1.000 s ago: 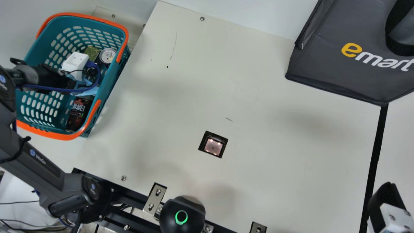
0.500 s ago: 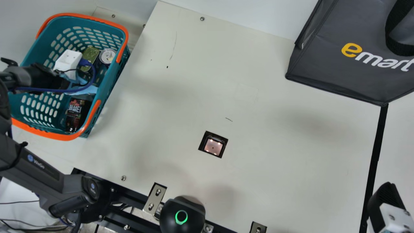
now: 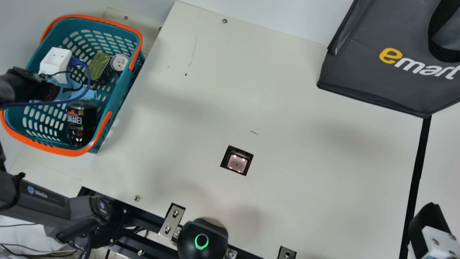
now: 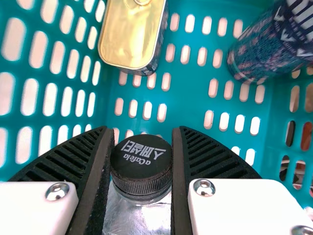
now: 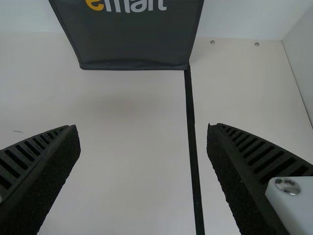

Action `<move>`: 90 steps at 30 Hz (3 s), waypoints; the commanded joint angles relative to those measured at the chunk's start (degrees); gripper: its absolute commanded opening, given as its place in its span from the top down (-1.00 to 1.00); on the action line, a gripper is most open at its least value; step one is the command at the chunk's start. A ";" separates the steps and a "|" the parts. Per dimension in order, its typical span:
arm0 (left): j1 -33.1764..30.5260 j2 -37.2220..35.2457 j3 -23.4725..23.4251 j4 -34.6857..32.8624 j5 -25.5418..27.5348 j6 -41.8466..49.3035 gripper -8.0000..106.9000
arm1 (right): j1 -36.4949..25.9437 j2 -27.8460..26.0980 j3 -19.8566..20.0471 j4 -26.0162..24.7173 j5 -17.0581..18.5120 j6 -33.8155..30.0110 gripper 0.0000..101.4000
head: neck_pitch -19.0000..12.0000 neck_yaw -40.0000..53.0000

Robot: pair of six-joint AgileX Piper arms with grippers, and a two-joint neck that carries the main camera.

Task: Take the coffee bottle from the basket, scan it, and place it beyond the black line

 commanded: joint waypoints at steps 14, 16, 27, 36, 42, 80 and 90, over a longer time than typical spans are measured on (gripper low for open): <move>2.97 -7.51 0.84 -0.85 4.68 -0.02 0.68 | 0.00 0.00 0.00 0.00 -0.08 0.00 -0.79 | -1.48 0.14; 3.26 -8.43 1.01 -0.78 5.25 -0.25 0.68 | 0.00 0.00 0.00 0.00 -0.08 0.00 -0.79 | -1.48 0.14; 5.10 -13.38 2.29 -0.21 8.55 -1.43 0.68 | 0.00 0.00 0.00 0.00 -0.08 0.00 -0.79 | -1.48 0.14; 6.75 -15.93 2.76 0.23 10.63 -1.22 0.68 | 0.00 0.00 0.00 0.00 -0.08 0.00 -0.79 | -1.48 0.14; 7.34 -17.40 0.97 0.51 13.07 -1.78 0.68 | 0.00 0.00 0.00 0.00 0.03 0.00 -0.79 | -1.48 0.14; 2.51 -29.47 -18.69 5.94 34.84 -15.21 0.68 | 0.00 0.00 0.00 0.00 -0.03 0.00 -0.79 | -1.48 0.14; -1.97 -34.47 -17.20 6.34 37.92 -17.02 0.68 | 0.00 0.00 0.00 0.00 -0.03 0.00 -0.79 | -1.48 0.14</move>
